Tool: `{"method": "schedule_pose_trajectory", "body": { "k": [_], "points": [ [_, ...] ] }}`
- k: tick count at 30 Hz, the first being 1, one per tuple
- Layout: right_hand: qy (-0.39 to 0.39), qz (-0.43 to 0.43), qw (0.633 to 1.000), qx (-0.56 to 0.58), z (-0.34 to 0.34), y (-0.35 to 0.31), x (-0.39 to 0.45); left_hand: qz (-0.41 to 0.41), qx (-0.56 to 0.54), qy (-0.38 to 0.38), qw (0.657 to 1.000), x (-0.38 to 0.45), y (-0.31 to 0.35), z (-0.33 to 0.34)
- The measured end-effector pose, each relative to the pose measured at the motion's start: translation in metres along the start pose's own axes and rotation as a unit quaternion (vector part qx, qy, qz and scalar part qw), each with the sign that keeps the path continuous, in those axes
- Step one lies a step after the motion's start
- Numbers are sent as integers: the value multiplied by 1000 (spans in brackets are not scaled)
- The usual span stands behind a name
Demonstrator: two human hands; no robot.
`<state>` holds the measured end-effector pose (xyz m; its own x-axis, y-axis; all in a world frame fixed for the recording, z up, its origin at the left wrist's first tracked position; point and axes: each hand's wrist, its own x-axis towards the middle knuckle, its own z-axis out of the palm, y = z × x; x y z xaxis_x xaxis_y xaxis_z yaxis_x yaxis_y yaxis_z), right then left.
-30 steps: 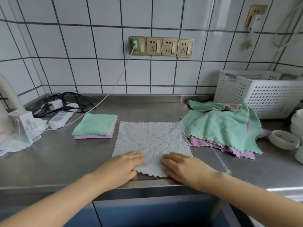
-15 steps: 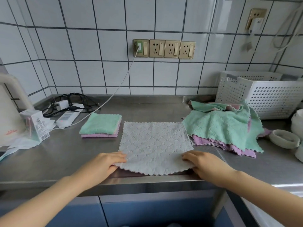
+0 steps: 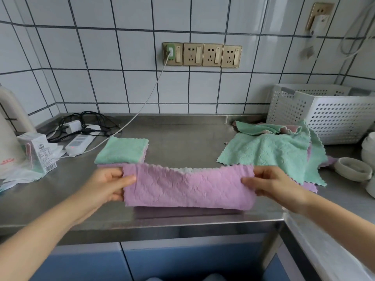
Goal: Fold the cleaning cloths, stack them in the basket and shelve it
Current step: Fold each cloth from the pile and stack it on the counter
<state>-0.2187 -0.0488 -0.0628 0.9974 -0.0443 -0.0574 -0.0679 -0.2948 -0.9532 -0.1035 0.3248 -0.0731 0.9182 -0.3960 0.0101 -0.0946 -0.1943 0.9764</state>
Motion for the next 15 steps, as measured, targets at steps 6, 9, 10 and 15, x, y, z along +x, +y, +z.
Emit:
{"method": "schedule_pose_trajectory", "body": {
  "k": [6, 9, 10, 15],
  "points": [
    [149, 75, 983, -82, 16, 20, 75, -45, 127, 123, 983, 64, -27, 25],
    [196, 117, 963, -143, 18, 42, 91, -37, 203, 159, 965, 73, -39, 35],
    [210, 118, 957, -160, 19, 46, 93, -27, 238, 172, 955, 75, -41, 35],
    [236, 95, 941, -225, 22, 50, 96, 5, 322, 203, 925, 85, -45, 36]
  ]
}}
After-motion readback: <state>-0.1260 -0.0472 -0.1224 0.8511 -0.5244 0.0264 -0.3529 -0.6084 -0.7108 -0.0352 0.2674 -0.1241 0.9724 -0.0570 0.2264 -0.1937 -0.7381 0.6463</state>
